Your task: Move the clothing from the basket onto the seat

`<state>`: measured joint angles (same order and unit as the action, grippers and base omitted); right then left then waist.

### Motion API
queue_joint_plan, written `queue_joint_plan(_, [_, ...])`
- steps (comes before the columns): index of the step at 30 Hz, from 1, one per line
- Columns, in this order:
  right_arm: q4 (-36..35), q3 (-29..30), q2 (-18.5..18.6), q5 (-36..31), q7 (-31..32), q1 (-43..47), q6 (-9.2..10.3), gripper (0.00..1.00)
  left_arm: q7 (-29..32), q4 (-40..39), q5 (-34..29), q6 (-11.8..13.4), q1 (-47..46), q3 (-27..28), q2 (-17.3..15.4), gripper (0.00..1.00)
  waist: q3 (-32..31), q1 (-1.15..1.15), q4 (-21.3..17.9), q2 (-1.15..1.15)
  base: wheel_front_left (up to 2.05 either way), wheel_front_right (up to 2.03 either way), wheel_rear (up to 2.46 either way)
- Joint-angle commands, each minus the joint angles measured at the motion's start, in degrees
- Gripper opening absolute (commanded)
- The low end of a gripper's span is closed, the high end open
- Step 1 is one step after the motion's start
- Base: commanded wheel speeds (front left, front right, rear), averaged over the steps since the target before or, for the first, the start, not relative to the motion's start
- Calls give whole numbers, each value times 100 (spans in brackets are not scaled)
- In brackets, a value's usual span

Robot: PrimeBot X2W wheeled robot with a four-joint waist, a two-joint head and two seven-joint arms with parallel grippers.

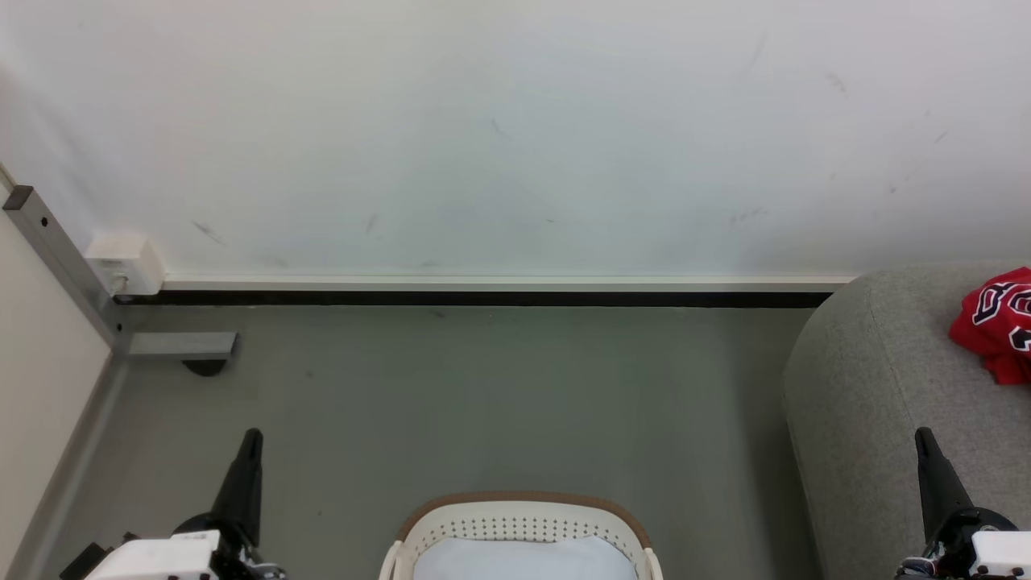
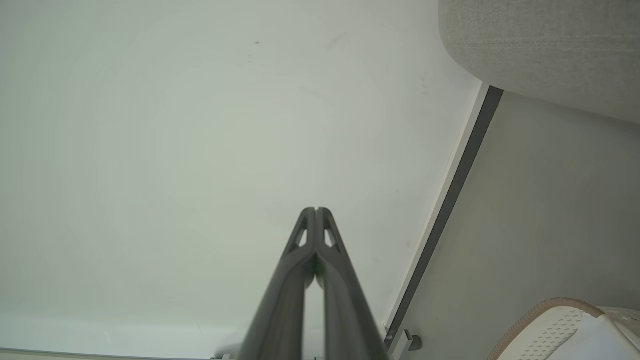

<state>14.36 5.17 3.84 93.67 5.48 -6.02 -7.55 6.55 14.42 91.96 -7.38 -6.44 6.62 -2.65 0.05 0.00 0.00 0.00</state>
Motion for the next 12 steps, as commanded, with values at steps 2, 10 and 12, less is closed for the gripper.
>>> queue_joint_plan(2, [-25,19,14,-10,11,-78,12,0,28,-12,71,-27,-33,10,-42,0,0,0,0,0,0,0,0])
queue_joint_plan(10, [-24,24,8,-19,21,-79,12,0,27,-12,71,-27,-33,10,-42,0,0,0,0,0,0,0,0])
queue_joint_plan(12, [-24,27,6,-22,23,-79,12,0,27,-12,71,-27,-33,10,-42,0,0,0,0,0,0,0,0])
